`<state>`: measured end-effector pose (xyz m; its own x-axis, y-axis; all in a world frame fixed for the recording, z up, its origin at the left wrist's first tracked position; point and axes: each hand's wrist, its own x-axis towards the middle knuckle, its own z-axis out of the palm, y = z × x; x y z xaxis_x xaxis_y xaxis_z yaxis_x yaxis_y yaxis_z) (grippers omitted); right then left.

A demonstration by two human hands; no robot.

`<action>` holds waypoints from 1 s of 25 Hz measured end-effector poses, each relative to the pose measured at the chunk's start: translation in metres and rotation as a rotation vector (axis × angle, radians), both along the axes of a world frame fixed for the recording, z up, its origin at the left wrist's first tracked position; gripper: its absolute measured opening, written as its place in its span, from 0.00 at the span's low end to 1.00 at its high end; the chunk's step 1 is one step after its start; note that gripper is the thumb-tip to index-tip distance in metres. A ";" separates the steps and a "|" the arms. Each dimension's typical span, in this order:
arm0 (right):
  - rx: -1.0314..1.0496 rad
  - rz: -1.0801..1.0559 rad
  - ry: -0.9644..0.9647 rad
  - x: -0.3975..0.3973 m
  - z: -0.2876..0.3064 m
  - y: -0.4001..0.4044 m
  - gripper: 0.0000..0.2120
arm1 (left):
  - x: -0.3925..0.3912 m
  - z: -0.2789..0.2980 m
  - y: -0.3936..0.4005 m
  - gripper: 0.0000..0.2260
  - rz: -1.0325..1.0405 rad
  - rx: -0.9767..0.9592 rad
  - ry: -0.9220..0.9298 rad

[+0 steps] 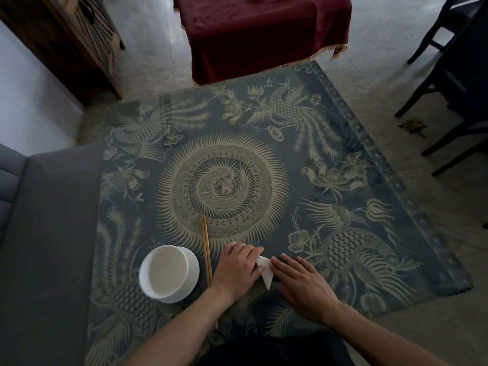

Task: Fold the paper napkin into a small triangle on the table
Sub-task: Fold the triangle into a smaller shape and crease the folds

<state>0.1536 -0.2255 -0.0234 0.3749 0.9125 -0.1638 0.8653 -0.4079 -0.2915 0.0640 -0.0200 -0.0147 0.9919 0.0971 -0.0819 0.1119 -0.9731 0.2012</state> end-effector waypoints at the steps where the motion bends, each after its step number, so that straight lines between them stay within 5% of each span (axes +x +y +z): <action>1: 0.036 -0.034 0.014 0.000 0.002 0.003 0.23 | 0.009 0.004 0.001 0.20 0.013 0.000 0.038; 5: 0.137 -0.206 0.073 0.002 0.011 0.022 0.15 | 0.035 0.011 0.006 0.23 0.035 -0.037 0.217; 10: -0.018 -0.407 0.170 0.010 0.015 0.053 0.18 | 0.051 0.012 0.008 0.21 0.072 -0.067 0.324; 18: -0.065 -0.435 0.288 0.020 0.011 0.057 0.10 | 0.047 0.013 0.004 0.14 0.101 -0.162 0.341; 25: -0.040 -0.535 0.539 0.040 0.022 0.058 0.04 | 0.034 0.012 0.014 0.06 0.374 -0.632 0.294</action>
<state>0.1940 -0.1676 -0.0011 0.6232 0.6183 -0.4789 0.2889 -0.7510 -0.5938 0.0979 -0.0058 -0.0023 0.8317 0.2676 -0.4866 0.5435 -0.5719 0.6145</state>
